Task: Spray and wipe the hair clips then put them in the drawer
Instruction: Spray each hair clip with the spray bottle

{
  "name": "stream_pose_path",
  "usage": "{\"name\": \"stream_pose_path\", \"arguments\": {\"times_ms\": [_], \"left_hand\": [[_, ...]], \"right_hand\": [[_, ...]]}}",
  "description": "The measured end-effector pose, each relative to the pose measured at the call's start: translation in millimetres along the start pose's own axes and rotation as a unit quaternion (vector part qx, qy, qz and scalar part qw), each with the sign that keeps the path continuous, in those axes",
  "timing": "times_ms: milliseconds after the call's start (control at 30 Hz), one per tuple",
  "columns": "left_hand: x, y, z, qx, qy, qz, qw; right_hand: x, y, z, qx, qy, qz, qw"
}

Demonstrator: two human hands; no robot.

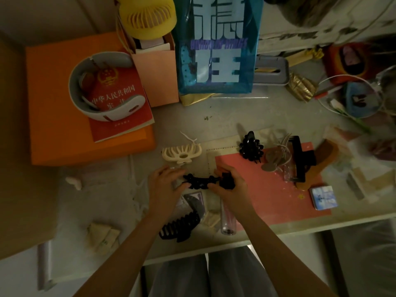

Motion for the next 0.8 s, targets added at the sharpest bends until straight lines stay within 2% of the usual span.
{"name": "stream_pose_path", "arguments": {"times_ms": [400, 667, 800], "left_hand": [[2.8, 9.0, -47.3, -0.02, -0.069, 0.035, 0.997], [-29.5, 19.0, -108.7, -0.037, -0.088, 0.069, 0.993], [-60.6, 23.6, -144.8, -0.054, -0.101, 0.05, 0.992]], "right_hand": [[39.3, -21.2, 40.6, 0.047, 0.014, -0.052, 0.997], [110.4, -27.4, 63.1, 0.097, -0.034, -0.1, 0.99], [156.6, -17.0, 56.5, 0.097, -0.037, -0.112, 0.988]]}}
Point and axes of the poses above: each hand's wrist, its own y-axis towards the middle knuckle, its own x-axis out of the back of the hand, z = x × y, the point moved 4 cm from there along y, towards the middle knuckle, and after that the axes turned 8 degrees about -x, right-handed, at the moved point
